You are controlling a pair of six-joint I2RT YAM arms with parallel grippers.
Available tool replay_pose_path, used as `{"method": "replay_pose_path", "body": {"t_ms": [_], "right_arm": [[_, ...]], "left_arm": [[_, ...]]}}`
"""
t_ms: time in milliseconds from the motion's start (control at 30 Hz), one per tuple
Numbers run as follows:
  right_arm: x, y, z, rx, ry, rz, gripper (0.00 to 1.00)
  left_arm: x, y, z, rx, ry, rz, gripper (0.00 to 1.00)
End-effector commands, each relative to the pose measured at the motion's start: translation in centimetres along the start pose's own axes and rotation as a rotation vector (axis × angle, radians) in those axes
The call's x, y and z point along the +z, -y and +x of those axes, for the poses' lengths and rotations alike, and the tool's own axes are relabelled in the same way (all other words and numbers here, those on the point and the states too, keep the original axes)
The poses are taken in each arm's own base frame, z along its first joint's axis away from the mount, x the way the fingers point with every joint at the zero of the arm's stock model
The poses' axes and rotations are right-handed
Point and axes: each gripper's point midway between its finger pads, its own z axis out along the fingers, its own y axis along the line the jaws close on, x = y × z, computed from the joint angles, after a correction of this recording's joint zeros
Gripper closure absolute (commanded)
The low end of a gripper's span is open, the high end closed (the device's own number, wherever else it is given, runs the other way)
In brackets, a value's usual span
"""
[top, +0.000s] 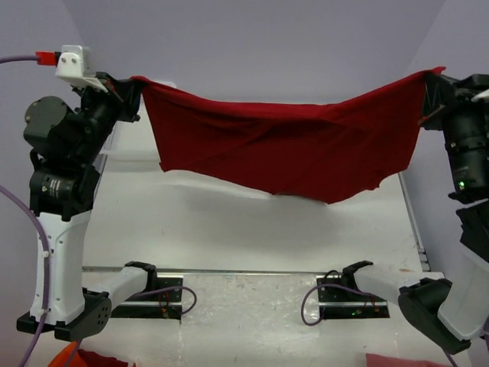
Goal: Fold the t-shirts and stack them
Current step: Flatten out the tshirt
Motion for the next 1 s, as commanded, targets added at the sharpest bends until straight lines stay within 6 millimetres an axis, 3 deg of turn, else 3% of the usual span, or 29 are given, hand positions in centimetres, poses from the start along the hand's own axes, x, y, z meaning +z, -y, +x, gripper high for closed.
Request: {"method": "replay_pose_path", "body": {"t_ms": [0, 100, 200, 333, 367, 467, 533, 567, 600, 633, 667, 700, 733, 767, 800, 833, 867, 900, 933, 967], "right_arm": [[-4.3, 0.0, -4.9, -0.033, 0.15, -0.093, 1.0], [-7.2, -0.2, -7.6, -0.027, 0.241, -0.16, 1.0], [-9.4, -1.2, -8.9, -0.034, 0.297, -0.253, 1.0], [-10.7, -1.5, -10.0, -0.022, 0.351, -0.292, 1.0], [-10.7, -1.6, -10.2, -0.027, 0.359, -0.294, 1.0], [-8.0, -1.8, -9.9, -0.051, 0.357, -0.253, 1.0], [-3.8, -2.5, -8.8, -0.082, 0.319, -0.22, 1.0], [-2.1, -2.8, -8.4, -0.118, 0.31, -0.204, 1.0], [1.5, -3.6, -7.4, -0.143, 0.282, -0.182, 1.0], [3.4, -3.8, -6.9, -0.184, 0.271, -0.166, 1.0], [5.2, -4.1, -6.5, -0.202, 0.261, -0.155, 1.0], [5.9, -3.4, -7.9, -0.211, 0.3, -0.117, 1.0], [10.0, -4.3, -5.4, -0.232, 0.249, -0.138, 1.0], [11.1, -3.4, -6.2, -0.223, 0.279, -0.115, 1.0], [12.4, -4.1, -4.9, -0.219, 0.253, -0.14, 1.0], [13.9, -3.3, -5.0, -0.226, 0.279, -0.123, 1.0], [15.7, -3.3, -3.8, -0.247, 0.266, -0.125, 1.0], [16.2, -3.1, -4.0, -0.253, 0.28, -0.12, 1.0], [17.6, -2.6, -3.5, -0.247, 0.282, -0.107, 1.0], [17.9, -2.7, -3.7, -0.244, 0.297, -0.132, 1.0]], "left_arm": [[-3.1, 4.5, -5.8, 0.054, 0.162, 0.204, 1.0], [-5.7, 6.2, -8.7, 0.076, 0.245, 0.271, 1.0], [-8.1, 7.4, -10.6, 0.098, 0.32, 0.319, 1.0], [-9.1, 7.3, -11.9, 0.096, 0.363, 0.298, 1.0], [-7.9, 6.6, -11.5, 0.089, 0.345, 0.263, 1.0], [-4.7, 4.9, -10.2, 0.077, 0.293, 0.19, 1.0], [-0.7, 3.5, -8.3, 0.064, 0.23, 0.148, 1.0], [2.6, 2.3, -6.6, 0.066, 0.183, 0.11, 1.0], [4.1, 1.9, -6.3, 0.067, 0.172, 0.095, 1.0], [5.6, 1.3, -6.1, 0.081, 0.172, 0.075, 1.0], [9.5, 0.0, -3.4, 0.081, 0.104, 0.047, 1.0], [10.7, -0.3, -4.3, 0.09, 0.124, 0.041, 1.0], [12.2, -0.7, -4.4, 0.091, 0.128, 0.05, 1.0], [15.4, -1.8, -3.6, 0.086, 0.112, 0.054, 1.0], [17.1, -1.9, -3.0, 0.077, 0.101, 0.065, 1.0], [18.4, -3.0, -2.8, 0.067, 0.103, 0.057, 1.0], [21.8, -4.4, 0.2, 0.047, 0.056, 0.071, 1.0], [22.6, -4.6, -0.8, 0.047, 0.092, 0.099, 1.0], [24.6, -5.8, 0.4, 0.02, 0.102, 0.141, 1.0], [25.1, -6.0, 0.1, 0.01, 0.124, 0.171, 1.0]]}}
